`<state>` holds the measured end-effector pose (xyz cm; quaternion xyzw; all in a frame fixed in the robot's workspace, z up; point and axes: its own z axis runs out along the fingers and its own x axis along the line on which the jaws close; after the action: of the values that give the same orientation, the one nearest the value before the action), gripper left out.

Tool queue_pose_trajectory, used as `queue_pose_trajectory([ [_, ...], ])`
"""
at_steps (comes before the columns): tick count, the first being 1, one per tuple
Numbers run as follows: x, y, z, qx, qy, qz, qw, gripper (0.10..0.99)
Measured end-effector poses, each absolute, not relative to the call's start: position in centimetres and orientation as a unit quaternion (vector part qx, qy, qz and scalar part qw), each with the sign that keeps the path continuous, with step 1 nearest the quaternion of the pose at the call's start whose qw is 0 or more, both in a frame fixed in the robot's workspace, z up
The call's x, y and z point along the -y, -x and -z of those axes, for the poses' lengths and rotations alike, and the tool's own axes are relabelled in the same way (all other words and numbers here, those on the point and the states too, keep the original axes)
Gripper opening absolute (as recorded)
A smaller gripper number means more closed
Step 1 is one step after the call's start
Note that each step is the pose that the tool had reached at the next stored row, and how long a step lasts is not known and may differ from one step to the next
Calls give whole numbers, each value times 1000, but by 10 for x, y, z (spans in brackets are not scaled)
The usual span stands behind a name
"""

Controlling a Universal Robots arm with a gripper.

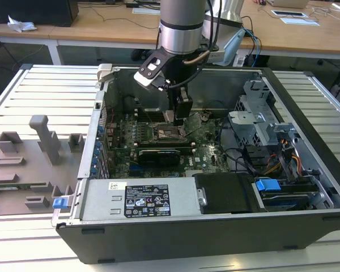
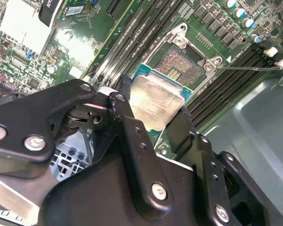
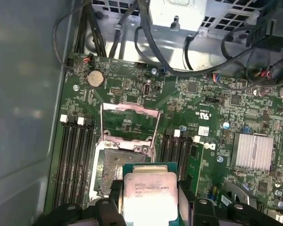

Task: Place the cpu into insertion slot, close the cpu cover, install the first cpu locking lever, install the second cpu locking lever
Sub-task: 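Place the cpu into insertion slot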

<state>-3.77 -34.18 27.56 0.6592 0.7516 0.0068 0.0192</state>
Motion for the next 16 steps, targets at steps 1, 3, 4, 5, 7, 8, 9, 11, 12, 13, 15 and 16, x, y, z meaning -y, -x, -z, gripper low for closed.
queue_pose_trajectory([
  [1, 342, 38, -276, -747, -664, -6, 19, 545],
  [3, 342, 38, -276, -744, -668, -6, 20, 545],
  [4, 342, 38, -276, -741, -671, -6, 20, 545],
  [5, 342, 38, -276, -735, -677, -6, 20, 545],
  [7, 342, 38, -276, -724, -689, -5, 20, 545],
  [8, 342, 38, -275, -718, -695, -4, 21, 545],
  [9, 342, 38, -275, -714, -700, -4, 21, 545],
  [11, 342, 38, -275, -713, -701, -4, 21, 545],
  [12, 342, 38, -275, -713, -701, -4, 21, 545],
  [13, 342, 38, -275, -713, -701, -4, 21, 545],
  [15, 342, 38, -275, -713, -701, -4, 21, 545],
  [16, 342, 38, -275, -713, -701, -4, 21, 545],
])
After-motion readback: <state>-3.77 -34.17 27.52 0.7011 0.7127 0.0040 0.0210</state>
